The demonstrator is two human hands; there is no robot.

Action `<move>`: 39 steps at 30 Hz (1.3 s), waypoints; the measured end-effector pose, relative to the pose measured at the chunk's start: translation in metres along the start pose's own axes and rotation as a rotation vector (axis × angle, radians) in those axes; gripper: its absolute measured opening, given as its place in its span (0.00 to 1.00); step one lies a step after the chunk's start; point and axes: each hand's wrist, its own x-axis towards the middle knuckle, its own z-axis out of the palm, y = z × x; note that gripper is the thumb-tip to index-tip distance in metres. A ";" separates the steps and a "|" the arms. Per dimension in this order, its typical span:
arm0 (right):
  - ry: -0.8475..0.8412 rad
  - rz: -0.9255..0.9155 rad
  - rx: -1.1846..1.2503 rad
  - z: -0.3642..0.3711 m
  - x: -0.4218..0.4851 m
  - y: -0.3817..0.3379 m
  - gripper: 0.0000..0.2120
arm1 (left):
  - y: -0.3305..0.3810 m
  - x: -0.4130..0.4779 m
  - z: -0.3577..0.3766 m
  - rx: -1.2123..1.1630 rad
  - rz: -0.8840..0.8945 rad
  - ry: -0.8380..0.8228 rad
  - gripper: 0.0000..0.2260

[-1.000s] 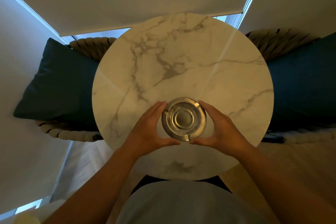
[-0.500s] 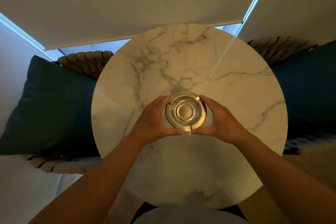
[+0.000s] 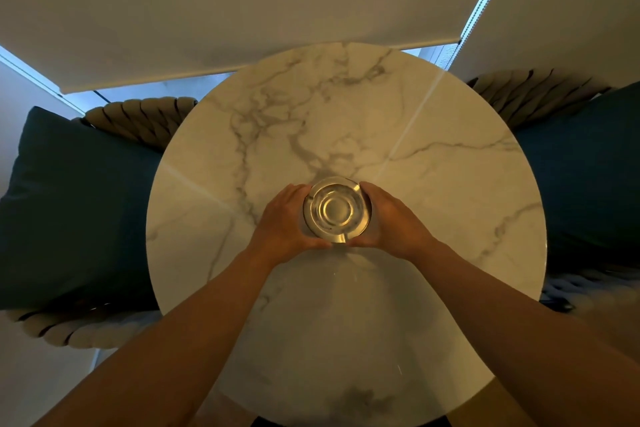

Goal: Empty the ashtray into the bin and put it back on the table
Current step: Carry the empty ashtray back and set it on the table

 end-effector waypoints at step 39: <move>0.004 -0.048 -0.284 0.003 0.032 0.053 0.51 | -0.024 0.032 0.032 0.153 -0.173 -0.008 0.51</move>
